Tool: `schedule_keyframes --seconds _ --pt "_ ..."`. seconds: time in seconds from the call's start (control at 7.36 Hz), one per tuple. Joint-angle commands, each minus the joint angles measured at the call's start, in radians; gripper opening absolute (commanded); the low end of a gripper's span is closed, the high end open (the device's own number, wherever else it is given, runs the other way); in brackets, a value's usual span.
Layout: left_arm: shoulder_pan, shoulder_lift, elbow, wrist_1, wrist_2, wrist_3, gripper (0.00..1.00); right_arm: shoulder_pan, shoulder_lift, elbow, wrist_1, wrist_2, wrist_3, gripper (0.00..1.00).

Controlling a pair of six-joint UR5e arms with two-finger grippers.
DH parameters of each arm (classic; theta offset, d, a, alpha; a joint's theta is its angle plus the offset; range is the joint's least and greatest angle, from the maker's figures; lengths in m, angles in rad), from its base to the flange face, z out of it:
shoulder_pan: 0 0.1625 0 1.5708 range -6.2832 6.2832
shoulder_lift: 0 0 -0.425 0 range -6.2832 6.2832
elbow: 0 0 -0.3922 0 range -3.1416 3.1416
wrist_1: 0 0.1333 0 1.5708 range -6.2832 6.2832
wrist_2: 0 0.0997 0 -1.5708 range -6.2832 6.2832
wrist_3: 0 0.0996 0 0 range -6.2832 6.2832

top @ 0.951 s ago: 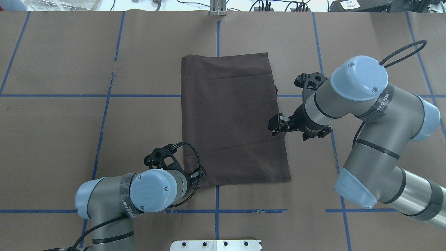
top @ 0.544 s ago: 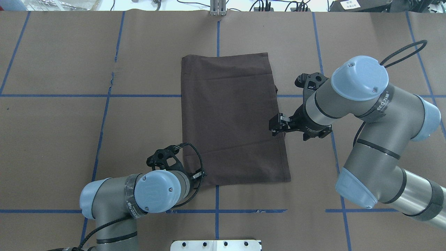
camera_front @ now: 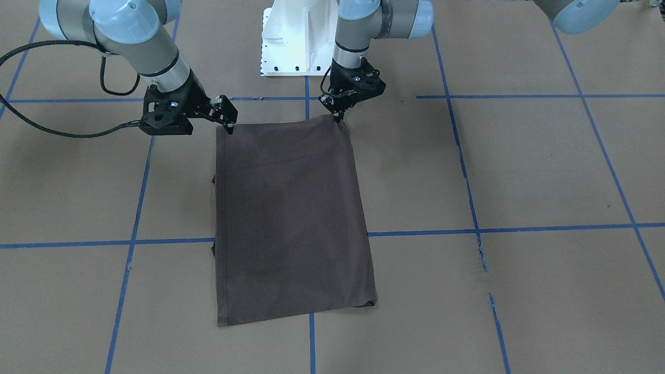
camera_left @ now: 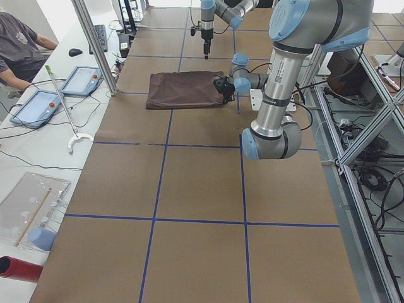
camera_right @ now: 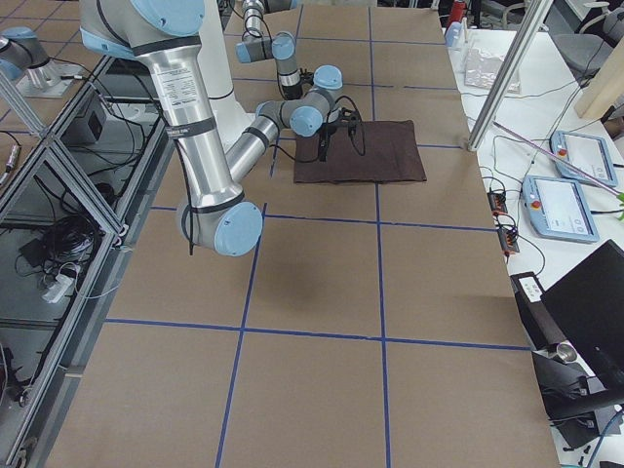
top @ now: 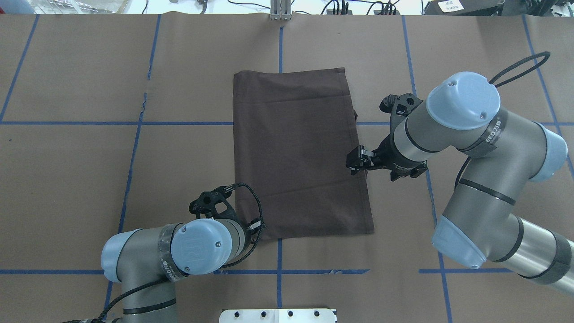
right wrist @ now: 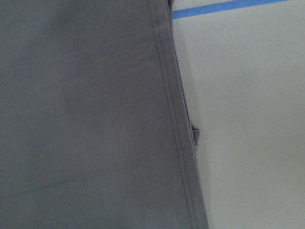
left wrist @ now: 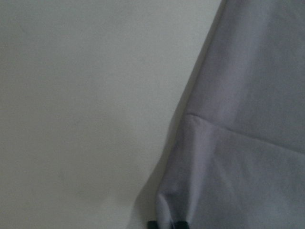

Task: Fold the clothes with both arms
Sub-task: 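Move the right gripper down beside the left gripper at the near end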

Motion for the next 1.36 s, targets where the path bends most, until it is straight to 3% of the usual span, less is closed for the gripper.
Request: schedule_keyframes --seconds 0.0,0.14,0.68,0.95,1.22 --pt "-0.001 0.011 -0.019 0.003 0.001 0.019 0.0 -0.033 -0.005 -0.002 0.001 -0.047 0.052 1.0" --pt "-0.003 0.01 -0.02 0.004 0.001 0.025 0.0 -0.104 0.0 -0.003 0.001 -0.143 0.147 1.0" --pt "-0.004 0.007 -0.02 0.003 -0.003 0.025 0.0 -0.267 0.014 -0.02 0.03 -0.341 0.596 1.0" --pt "-0.006 0.008 -0.019 0.003 -0.003 0.025 0.0 -0.316 0.008 -0.078 0.095 -0.396 0.761 1.0" --pt "-0.004 0.008 -0.019 0.001 -0.003 0.025 0.0 -0.344 0.008 -0.118 0.089 -0.424 0.769 1.0"
